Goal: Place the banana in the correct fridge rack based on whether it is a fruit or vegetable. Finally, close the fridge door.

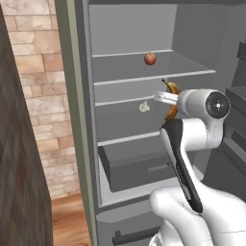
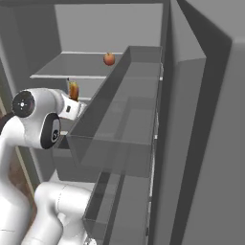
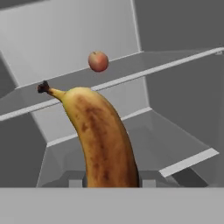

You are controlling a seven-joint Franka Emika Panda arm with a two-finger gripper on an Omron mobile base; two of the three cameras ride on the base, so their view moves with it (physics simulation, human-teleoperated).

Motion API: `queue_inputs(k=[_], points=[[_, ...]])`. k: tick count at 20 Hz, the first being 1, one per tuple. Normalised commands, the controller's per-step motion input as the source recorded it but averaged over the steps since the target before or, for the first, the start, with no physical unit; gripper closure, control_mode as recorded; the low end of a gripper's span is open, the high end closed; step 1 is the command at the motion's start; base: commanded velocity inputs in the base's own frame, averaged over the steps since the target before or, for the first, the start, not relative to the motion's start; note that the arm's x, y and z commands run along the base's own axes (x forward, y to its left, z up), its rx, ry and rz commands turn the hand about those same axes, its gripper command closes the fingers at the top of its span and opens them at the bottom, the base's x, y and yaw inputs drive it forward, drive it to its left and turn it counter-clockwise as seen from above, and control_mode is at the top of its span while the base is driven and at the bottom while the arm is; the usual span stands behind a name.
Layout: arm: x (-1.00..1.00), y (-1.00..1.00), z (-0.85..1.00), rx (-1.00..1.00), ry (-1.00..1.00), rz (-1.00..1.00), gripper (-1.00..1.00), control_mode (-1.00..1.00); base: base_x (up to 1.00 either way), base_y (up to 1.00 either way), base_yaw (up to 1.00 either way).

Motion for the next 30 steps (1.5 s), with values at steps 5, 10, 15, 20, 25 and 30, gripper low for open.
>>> queue_inputs(k=[5,10,15,20,25,30], points=[[0.08,0.00,0.62,0.00,0.05,0.04,1.00,-1.00,0.00,0.00,0.00],[0.25,0.00,0.23,0.00,0.03,0.00,1.00,-1.00,0.00,0.00,0.00],[0.31,0.00,0.35,-0.01,0.00,0.00,1.00,-1.00,0.00,0.00,0.00],[0.54,-0.02,0.25,0.00,0.02,0.00,1.00,-1.00,0.00,0.00,0.00],[0.82,0.00,0.00,0.00,0.00,0.00,1.00,-1.00,0.00,0.00,0.00],[0.97,0.00,-0.02,0.00,0.08,0.02,1.00,-1.00,0.00,0.00,0.00]])
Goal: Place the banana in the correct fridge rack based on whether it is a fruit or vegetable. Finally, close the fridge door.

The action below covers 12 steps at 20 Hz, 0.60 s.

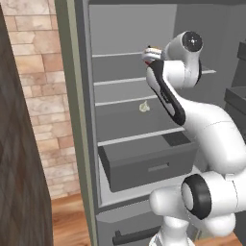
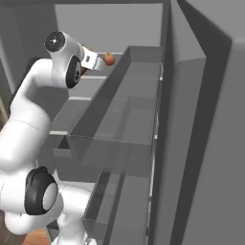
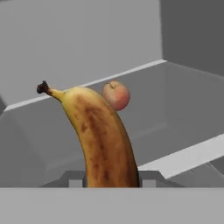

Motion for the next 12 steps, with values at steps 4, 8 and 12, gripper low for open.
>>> queue_inputs(k=[4,8,12], points=[[0.89,0.00,-0.23,0.00,0.06,0.07,1.00,-1.00,0.00,0.00,0.00],[0.84,0.00,-0.37,-0.01,0.02,0.06,1.00,-1.00,0.00,0.00,0.00],[0.81,0.06,-0.45,-0.06,0.00,0.03,1.00,-1.00,0.00,0.00,0.00]])
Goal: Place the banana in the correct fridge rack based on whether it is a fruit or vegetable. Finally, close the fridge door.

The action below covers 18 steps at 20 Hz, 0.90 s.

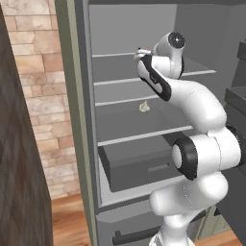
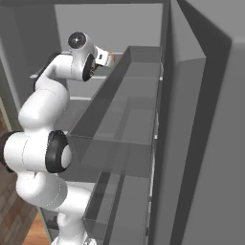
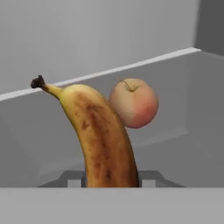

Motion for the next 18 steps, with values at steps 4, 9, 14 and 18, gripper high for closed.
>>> queue_inputs(k=[4,9,14,18], points=[[0.86,0.25,-0.32,-0.08,0.00,0.00,1.00,-1.00,0.00,0.00,0.00],[0.79,0.49,-0.29,-0.12,0.00,0.00,1.00,-1.00,0.00,0.00,0.00],[0.47,0.28,-0.32,-0.10,0.00,0.00,-1.00,-1.00,0.00,0.00,0.00],[0.02,0.03,-0.20,-0.06,0.00,0.00,-1.00,-1.00,0.00,0.00,0.00]])
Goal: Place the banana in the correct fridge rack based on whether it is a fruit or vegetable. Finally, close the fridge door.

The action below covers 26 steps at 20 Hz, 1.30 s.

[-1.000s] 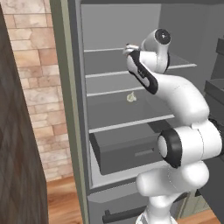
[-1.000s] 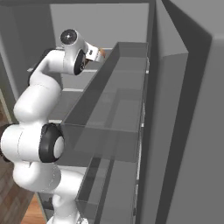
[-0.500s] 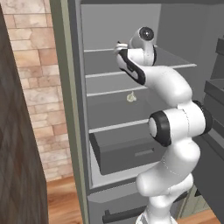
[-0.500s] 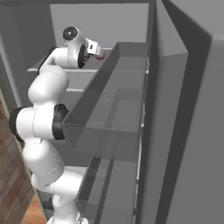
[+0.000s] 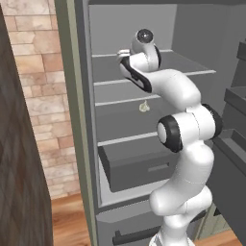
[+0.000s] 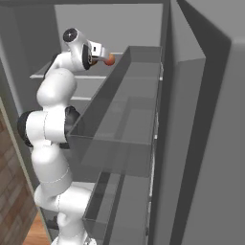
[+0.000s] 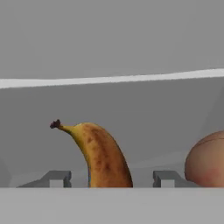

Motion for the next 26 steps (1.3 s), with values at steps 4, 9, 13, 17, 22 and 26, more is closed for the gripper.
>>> queue_inputs(k=[4,9,13,17,22,26], points=[[-0.16,0.00,0.00,-0.04,-0.05,0.00,-1.00,-1.00,0.00,0.00,0.00],[-0.57,0.00,0.00,-0.04,-0.07,0.00,-1.00,-1.00,0.00,0.00,0.00],[-0.97,0.00,0.00,0.00,-0.02,0.00,-1.00,-1.00,0.00,0.00,0.00],[-1.00,0.00,0.00,0.01,-0.16,0.00,-1.00,-1.00,0.00,0.00,0.00],[-1.00,0.00,0.04,0.02,-0.18,0.03,-1.00,-1.00,0.00,0.00,0.00],[-1.00,0.00,0.01,0.02,-0.08,0.07,-1.00,-1.00,0.00,0.00,0.00]])
